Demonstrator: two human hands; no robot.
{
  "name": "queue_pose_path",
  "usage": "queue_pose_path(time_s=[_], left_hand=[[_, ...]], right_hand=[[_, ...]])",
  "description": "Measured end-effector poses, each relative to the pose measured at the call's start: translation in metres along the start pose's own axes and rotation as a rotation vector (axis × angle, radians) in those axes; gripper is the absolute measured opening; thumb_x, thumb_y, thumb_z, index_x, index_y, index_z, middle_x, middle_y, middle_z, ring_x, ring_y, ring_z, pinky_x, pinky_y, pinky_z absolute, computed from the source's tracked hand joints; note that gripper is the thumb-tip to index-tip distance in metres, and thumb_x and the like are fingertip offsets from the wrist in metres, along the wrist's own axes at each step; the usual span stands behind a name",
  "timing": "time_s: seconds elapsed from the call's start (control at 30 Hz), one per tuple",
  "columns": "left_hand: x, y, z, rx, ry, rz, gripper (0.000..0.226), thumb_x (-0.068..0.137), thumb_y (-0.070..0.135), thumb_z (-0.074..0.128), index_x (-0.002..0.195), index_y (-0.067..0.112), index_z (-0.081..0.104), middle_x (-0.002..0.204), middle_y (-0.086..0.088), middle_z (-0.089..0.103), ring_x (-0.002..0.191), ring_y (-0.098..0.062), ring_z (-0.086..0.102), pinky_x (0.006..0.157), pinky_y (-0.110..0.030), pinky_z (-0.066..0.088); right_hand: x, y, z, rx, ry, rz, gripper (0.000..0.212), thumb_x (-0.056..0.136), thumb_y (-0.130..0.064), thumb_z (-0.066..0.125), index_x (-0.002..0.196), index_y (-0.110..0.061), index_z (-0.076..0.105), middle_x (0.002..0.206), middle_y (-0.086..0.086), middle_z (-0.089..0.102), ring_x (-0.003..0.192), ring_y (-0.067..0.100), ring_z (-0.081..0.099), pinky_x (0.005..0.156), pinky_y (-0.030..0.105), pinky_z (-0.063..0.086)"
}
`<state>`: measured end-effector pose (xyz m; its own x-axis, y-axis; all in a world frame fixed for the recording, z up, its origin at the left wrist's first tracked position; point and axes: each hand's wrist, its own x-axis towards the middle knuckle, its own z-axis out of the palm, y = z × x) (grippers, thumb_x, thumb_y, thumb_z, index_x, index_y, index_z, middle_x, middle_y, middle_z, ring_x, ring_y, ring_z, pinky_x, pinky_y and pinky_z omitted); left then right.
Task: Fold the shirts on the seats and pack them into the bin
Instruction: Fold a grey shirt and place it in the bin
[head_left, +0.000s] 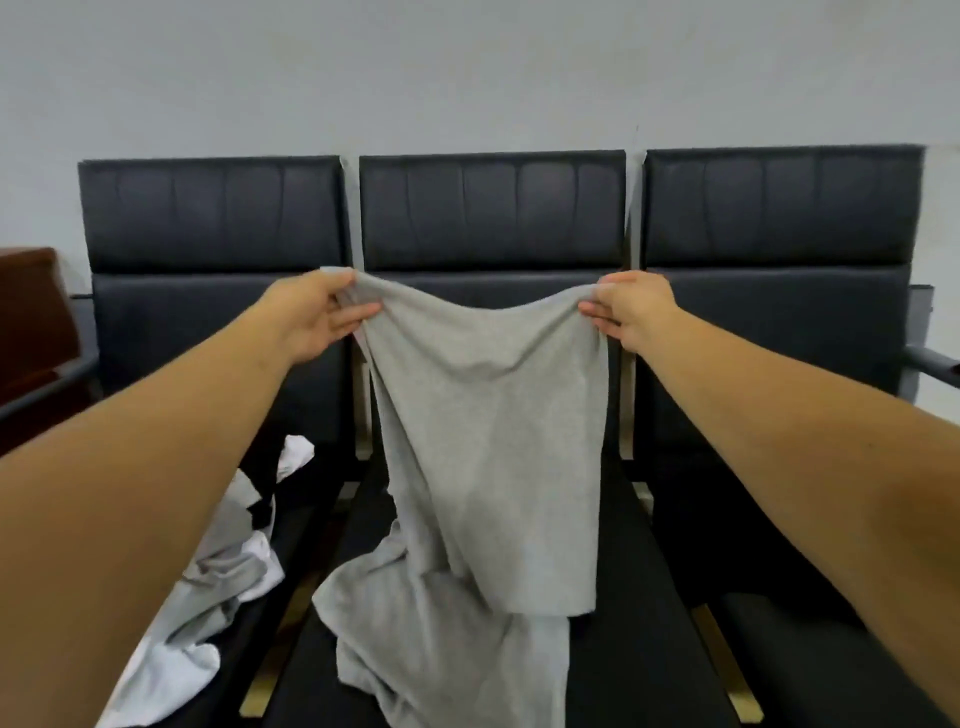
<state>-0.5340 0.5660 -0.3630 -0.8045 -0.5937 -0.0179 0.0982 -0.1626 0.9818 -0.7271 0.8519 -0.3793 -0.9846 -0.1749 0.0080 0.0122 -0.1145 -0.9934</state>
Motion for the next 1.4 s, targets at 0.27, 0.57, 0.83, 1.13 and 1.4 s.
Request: queue_pose_path(time_s=[0.27,0.57,0.83,1.13,1.4], left_hand=[[-0.022,0.119,0.022,-0.237,-0.159,0.429,0.009,0.105,0.026,0.051,0.102,0.028,0.059,0.095,0.009,0.075,0.105,-0.013,0.069,0.091,-0.026,0.052],[-0.091,0.031,-0.036,0.124,0.103,0.158,0.006,0.100,0.021,0.058,0.097,0.021,0.063,0.087,-0.001,0.066,0.057,-0.006,0.065,0.049,-0.017,0.043],[-0.119,-0.009,-0.071,0.258,0.272,0.199,0.014,0.095,0.030,0.069,0.106,0.022,0.072,0.110,0.001,0.070,0.102,-0.016,0.061,0.087,-0.028,0.045],[-0.107,-0.002,-0.065,0.087,0.226,0.179,0.019,0.097,0.016,0.065,0.114,0.009,0.070,0.114,-0.009,0.069,0.100,-0.022,0.065,0.082,-0.034,0.056],[-0.084,-0.018,-0.080,0.324,0.175,0.187,0.007,0.095,0.017,0.069,0.098,0.021,0.074,0.107,-0.004,0.074,0.100,-0.020,0.068,0.087,-0.033,0.054]], right_hand=[[-0.008,-0.133,-0.012,0.330,-0.021,-0.429,0.026,0.096,0.002,0.051,0.105,-0.022,0.050,0.098,0.012,0.067,0.073,0.016,0.070,0.075,0.028,0.056],[-0.060,-0.051,-0.059,-0.040,0.051,-0.080,0.009,0.093,-0.004,0.064,0.089,-0.011,0.064,0.071,0.002,0.064,0.054,0.005,0.056,0.051,0.021,0.041],[-0.104,-0.020,-0.077,-0.138,0.077,-0.236,0.013,0.092,-0.010,0.070,0.102,-0.017,0.069,0.101,0.000,0.066,0.091,0.014,0.060,0.073,0.026,0.049],[-0.099,-0.030,-0.075,0.204,-0.044,0.193,0.026,0.090,-0.002,0.071,0.117,-0.003,0.069,0.109,0.016,0.070,0.096,0.028,0.071,0.077,0.042,0.062],[-0.078,-0.007,-0.084,-0.701,-0.195,-0.089,0.033,0.085,0.008,0.072,0.118,0.002,0.069,0.112,0.017,0.069,0.091,0.019,0.064,0.084,0.030,0.050]])
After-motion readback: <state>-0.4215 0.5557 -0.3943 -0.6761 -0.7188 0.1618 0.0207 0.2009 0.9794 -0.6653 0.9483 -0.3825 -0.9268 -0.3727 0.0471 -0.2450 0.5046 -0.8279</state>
